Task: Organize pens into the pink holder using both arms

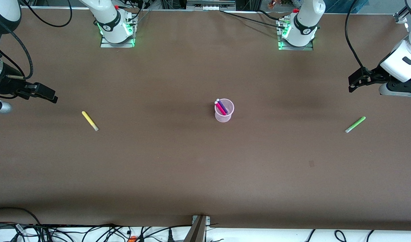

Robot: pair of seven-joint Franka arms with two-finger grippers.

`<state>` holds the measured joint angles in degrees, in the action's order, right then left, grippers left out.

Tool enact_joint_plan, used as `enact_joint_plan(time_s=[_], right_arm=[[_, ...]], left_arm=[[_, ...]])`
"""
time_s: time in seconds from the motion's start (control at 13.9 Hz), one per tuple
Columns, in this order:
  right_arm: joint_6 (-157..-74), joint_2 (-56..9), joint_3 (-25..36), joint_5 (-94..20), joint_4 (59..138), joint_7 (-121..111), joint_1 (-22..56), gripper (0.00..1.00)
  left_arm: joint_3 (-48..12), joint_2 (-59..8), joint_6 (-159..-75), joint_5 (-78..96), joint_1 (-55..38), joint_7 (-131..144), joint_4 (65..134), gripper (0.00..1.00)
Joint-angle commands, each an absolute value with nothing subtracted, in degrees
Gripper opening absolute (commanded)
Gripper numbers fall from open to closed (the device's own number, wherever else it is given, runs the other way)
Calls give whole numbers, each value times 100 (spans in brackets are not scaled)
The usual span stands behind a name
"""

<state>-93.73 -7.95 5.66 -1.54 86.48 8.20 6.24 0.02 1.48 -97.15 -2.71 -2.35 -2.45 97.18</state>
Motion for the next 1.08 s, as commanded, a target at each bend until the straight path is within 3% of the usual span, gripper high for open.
enact_joint_plan(time_s=[0.0, 1.0], right_arm=[[-9519, -589, 413, -70, 8877, 905, 501, 100], [-9536, -703, 457, -132, 8780, 976, 501, 100]], left_arm=[[0, 141, -9712, -431, -299, -245, 9659, 100], [9, 123, -9703, -431, -299, -246, 9659, 100]])
